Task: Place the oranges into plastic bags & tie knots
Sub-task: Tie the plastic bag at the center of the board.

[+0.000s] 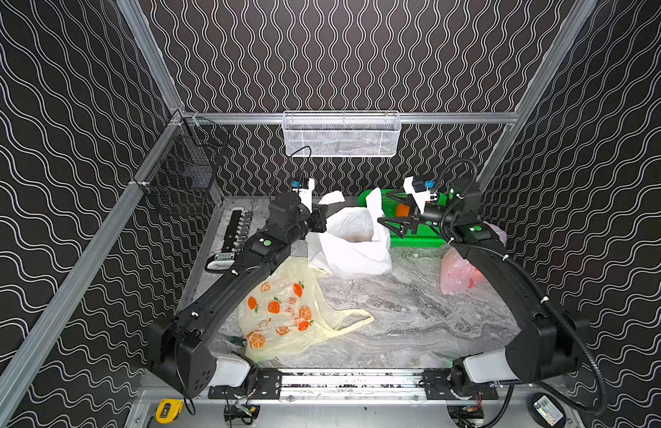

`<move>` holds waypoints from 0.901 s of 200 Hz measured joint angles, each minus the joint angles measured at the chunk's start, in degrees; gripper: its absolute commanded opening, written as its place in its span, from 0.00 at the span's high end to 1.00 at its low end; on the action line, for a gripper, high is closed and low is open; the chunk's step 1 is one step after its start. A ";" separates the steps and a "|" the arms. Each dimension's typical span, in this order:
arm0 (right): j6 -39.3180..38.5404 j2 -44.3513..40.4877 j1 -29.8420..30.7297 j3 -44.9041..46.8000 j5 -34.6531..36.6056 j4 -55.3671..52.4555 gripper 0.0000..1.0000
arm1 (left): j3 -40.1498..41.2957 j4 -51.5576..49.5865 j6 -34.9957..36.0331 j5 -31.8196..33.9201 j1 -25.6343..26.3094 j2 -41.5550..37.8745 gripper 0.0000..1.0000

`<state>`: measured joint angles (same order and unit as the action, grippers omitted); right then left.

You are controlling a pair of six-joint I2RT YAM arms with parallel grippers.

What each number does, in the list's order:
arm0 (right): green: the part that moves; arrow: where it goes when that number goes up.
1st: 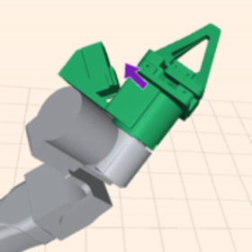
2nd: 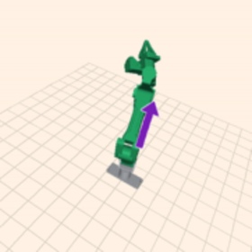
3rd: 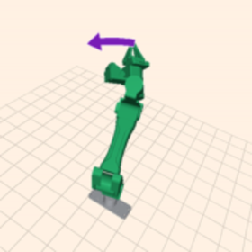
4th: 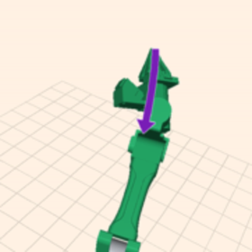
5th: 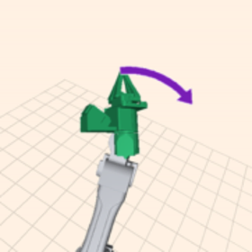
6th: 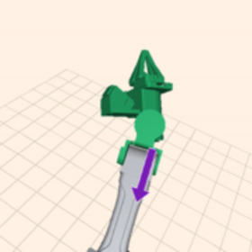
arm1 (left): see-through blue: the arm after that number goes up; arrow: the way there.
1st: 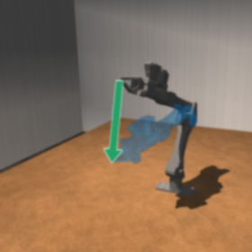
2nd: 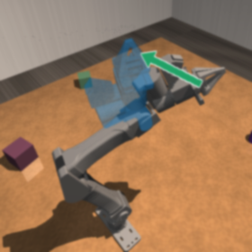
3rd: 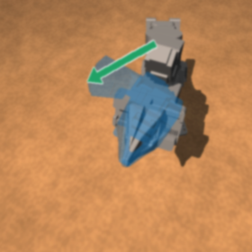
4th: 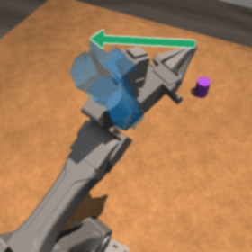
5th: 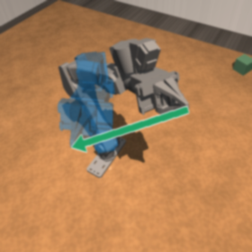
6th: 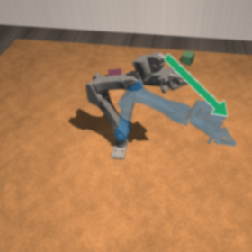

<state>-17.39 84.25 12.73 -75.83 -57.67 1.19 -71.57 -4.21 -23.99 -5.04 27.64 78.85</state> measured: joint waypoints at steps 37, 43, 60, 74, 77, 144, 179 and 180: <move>0.00 2.05 0.72 -0.35 -2.67 -0.09 0.01 | -0.26 -0.09 0.00 -0.09 -0.22 0.00 1.00; 0.00 2.16 0.74 -0.35 -2.91 -0.04 0.01 | -0.28 -0.09 0.00 -0.13 -0.22 0.00 1.00; 0.00 2.82 0.98 -0.35 -3.52 0.07 0.01 | -0.31 -0.09 0.00 -0.50 -0.24 0.20 1.00; -0.22 4.00 0.98 -0.59 -3.87 -0.31 0.03 | -0.31 -0.09 0.02 -0.76 -0.26 0.35 1.00; -0.33 4.42 0.98 -0.83 -3.89 -0.59 0.04 | -0.31 -0.11 0.02 -0.85 -0.26 0.35 1.00; -1.90 6.29 1.14 -2.69 -4.57 -3.04 0.61 | -0.85 -0.04 0.00 -1.57 -0.83 0.83 1.00; -1.84 6.16 1.60 -2.16 -4.42 -2.89 0.90 | -1.31 -0.04 -0.09 -2.49 -1.01 1.11 1.00; -1.84 6.14 1.60 -2.12 -4.39 -2.89 0.91 | -1.33 -0.04 -0.09 -2.54 -1.01 1.11 1.00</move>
<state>-19.22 90.39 14.33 -77.95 -62.06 -1.69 -72.90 -4.25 -24.08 -7.57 26.63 79.96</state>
